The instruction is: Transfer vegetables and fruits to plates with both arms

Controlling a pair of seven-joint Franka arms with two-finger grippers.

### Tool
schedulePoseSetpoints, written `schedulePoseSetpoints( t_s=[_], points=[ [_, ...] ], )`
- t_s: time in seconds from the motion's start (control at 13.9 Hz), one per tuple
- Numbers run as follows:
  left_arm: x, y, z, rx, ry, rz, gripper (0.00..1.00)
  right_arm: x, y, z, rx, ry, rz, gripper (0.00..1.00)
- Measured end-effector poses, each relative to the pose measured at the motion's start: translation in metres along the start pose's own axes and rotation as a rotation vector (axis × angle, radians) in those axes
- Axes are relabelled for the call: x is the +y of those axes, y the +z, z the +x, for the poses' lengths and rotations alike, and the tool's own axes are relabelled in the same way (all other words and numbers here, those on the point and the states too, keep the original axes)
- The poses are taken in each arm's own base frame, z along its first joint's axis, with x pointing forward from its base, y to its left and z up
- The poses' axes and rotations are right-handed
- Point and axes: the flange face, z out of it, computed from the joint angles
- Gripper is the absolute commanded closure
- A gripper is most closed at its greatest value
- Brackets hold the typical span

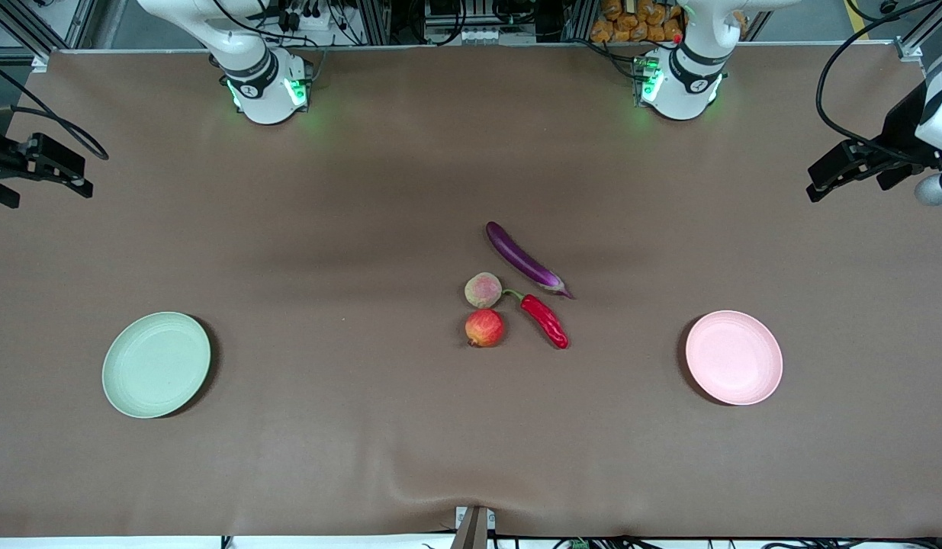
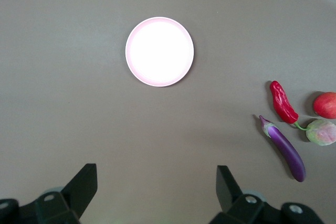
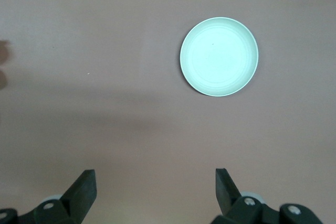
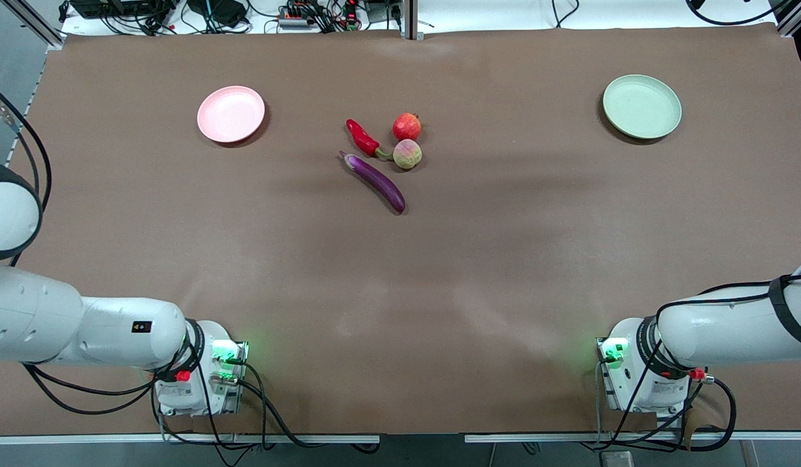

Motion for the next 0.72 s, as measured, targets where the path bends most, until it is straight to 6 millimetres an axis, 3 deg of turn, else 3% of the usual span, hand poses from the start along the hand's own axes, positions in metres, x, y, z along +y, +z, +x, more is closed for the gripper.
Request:
schedulePoseSetpoints(
  t_s=[0.43,0.72],
  points=[
    [-0.017,0.001,0.005,-0.001,-0.026,0.001,0.0,0.001,0.005,0.0,-0.007,0.002,0.01,0.0],
    [-0.011,-0.002,0.005,0.003,0.016,-0.014,0.0,0.001,0.005,0.0,-0.007,0.003,0.012,0.0]
  ],
)
